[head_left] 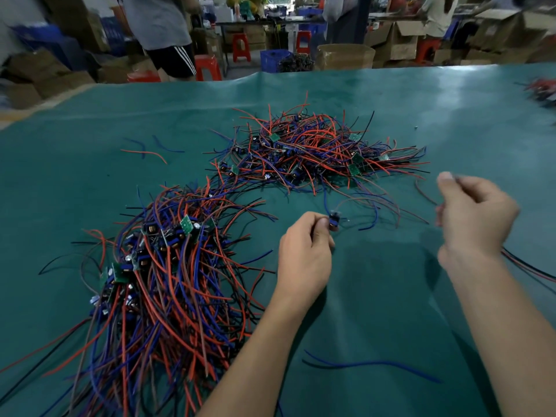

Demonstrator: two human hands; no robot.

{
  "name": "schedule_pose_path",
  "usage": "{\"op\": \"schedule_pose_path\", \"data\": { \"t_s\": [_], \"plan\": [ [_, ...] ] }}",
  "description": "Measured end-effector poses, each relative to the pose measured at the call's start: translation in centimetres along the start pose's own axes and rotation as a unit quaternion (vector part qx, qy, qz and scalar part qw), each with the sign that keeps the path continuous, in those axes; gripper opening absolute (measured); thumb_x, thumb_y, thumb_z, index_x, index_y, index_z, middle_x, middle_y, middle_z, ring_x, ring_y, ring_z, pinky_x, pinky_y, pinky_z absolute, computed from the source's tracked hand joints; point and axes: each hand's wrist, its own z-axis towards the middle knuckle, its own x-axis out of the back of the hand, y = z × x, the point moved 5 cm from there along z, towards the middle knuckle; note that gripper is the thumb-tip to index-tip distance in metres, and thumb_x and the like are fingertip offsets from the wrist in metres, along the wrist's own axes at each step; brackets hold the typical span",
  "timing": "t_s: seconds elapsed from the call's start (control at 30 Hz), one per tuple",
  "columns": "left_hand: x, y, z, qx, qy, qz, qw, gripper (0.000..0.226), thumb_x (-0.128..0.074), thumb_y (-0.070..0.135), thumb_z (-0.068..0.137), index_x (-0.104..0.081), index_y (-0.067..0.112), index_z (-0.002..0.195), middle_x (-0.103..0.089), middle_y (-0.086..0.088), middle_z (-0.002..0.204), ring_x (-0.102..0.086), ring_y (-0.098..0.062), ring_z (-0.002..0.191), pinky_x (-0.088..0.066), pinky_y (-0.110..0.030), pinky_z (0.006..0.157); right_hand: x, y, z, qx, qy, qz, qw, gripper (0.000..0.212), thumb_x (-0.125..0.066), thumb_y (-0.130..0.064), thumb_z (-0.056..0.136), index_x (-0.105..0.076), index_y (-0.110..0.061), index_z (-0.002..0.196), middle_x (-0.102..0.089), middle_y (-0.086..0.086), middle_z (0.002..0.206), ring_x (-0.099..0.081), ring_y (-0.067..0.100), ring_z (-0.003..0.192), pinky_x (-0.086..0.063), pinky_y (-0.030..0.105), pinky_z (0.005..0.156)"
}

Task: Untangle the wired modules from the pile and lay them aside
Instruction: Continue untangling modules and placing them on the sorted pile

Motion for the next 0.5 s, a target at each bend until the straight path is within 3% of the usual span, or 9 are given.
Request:
{"op": "schedule_pose_path", "data": {
  "t_s": [0.07, 0.13, 0.2, 0.27, 0.37, 0.5],
  "plan": [
    [0.2, -0.1, 0.1, 0.006, 0.021, -0.004, 1.0, 0.027, -0.047, 0.02, 0.104, -0.056, 0.022, 0.079, -0.057, 0.011, 0.06, -0.047, -0.003, 0.053, -0.037, -0.025, 0.058, -2.3, 0.4, -1.7, -0.014, -0.163, -0.073, 0.984, 0.022, -0.076, -0.027, 0.089, -0.072, -0.017, 0.07, -0.067, -0.004, 0.061, -0.05, 0.007, 0.046, -0.036, 0.023, 0.042],
    [0.1, 0.0, 0.0, 0.003, 0.018, -0.012, 1.0, 0.023, -0.048, 0.02, 0.104, -0.055, 0.017, 0.082, -0.058, 0.009, 0.062, -0.05, -0.01, 0.059, -0.045, -0.036, 0.065, -4.9, 0.6, -4.9, -0.028, -0.345, -0.099, 0.933, 0.025, -0.076, -0.036, 0.088, -0.077, -0.014, 0.076, -0.074, 0.001, 0.07, -0.056, 0.008, 0.051, -0.037, 0.022, 0.039],
    [0.0, 0.1, 0.0, -0.006, 0.006, -0.005, 1.0, 0.02, -0.051, 0.019, 0.103, -0.056, 0.016, 0.084, -0.057, 0.008, 0.064, -0.05, -0.016, 0.063, -0.046, -0.041, 0.069, -6.5, 0.5, -7.2, -0.012, -0.429, -0.081, 0.9, 0.022, -0.076, -0.035, 0.088, -0.079, -0.015, 0.081, -0.073, 0.008, 0.075, -0.057, 0.009, 0.057, -0.038, 0.022, 0.041],
    [0.0, 0.0, 0.1, -0.014, -0.005, 0.009, 1.0, 0.019, -0.053, 0.019, 0.102, -0.058, 0.016, 0.083, -0.056, 0.009, 0.065, -0.048, -0.013, 0.063, -0.043, -0.038, 0.065, -6.9, 0.2, -7.9, 0.036, -0.437, -0.065, 0.897, 0.012, -0.077, -0.024, 0.09, -0.079, -0.016, 0.081, -0.07, 0.013, 0.073, -0.055, 0.007, 0.058, -0.039, 0.016, 0.046],
    [-0.1, -0.1, 0.2, -0.011, -0.026, 0.004, 1.0, 0.02, -0.056, 0.02, 0.1, -0.06, 0.017, 0.08, -0.056, 0.009, 0.06, -0.046, -0.01, 0.056, -0.039, -0.032, 0.059, -6.4, 0.0, -7.4, 0.061, -0.429, -0.032, 0.901, 0.012, -0.08, -0.011, 0.086, -0.079, -0.019, 0.077, -0.073, -0.003, 0.069, -0.056, -0.001, 0.056, -0.04, 0.01, 0.05],
    [-0.5, 0.4, -0.2, -0.019, -0.064, -0.002, 0.998, 0.02, -0.06, 0.018, 0.098, -0.061, 0.021, 0.078, -0.061, 0.009, 0.058, -0.052, -0.004, 0.051, -0.044, -0.022, 0.056, -5.1, -1.7, -5.8, 0.1, -0.339, -0.01, 0.935, 0.019, -0.081, -0.01, 0.085, -0.076, -0.023, 0.071, -0.072, -0.003, 0.072, -0.054, 0.009, 0.06, -0.042, 0.021, 0.051]
  ]
}}
